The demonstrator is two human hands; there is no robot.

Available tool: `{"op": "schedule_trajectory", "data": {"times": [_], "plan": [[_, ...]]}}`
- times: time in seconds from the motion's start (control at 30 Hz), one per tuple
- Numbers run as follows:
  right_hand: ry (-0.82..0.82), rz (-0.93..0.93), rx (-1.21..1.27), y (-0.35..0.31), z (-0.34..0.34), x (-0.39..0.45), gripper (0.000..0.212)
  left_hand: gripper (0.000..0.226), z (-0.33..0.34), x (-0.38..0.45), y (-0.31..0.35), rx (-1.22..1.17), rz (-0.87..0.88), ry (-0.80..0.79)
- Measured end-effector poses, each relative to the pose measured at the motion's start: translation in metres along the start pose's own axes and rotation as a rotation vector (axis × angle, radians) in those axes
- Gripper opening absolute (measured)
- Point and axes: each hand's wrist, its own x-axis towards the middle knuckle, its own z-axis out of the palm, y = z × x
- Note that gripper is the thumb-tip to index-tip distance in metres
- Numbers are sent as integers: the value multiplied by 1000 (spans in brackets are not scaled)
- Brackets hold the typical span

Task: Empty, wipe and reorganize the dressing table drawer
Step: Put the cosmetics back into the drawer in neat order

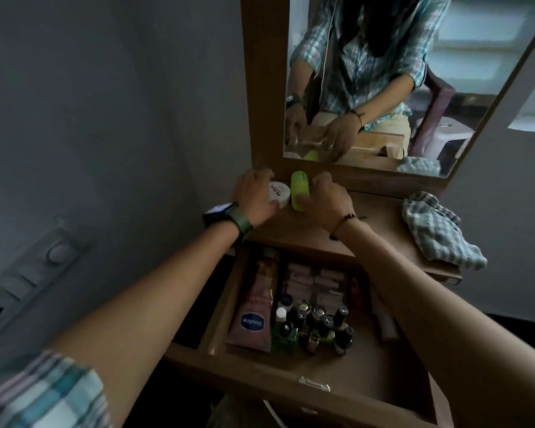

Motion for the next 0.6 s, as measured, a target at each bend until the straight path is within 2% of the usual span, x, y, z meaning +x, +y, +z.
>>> {"op": "schedule_trajectory", "data": {"times": [0.17, 0.23, 0.33, 0.4, 0.53, 0.6], "plan": [[-65, 74, -23, 4, 16, 33, 54, 82, 18, 46, -5, 76, -36, -201], [-65, 90, -6, 7, 19, 39, 55, 73, 30, 55, -7, 112, -24, -236], [-74, 118, 57, 13, 16, 40, 58, 52, 41, 55, -7, 104, 0, -137], [-97, 170, 154, 15, 10, 36, 56, 60, 39, 43, -4, 91, 12, -94], [-104, 195, 368, 25, -9, 9, 22, 84, 25, -5, 9, -6, 72, -14], [-61, 204, 496, 32, -24, -20, 20, 90, 17, -40, 20, -90, 143, 0]]}}
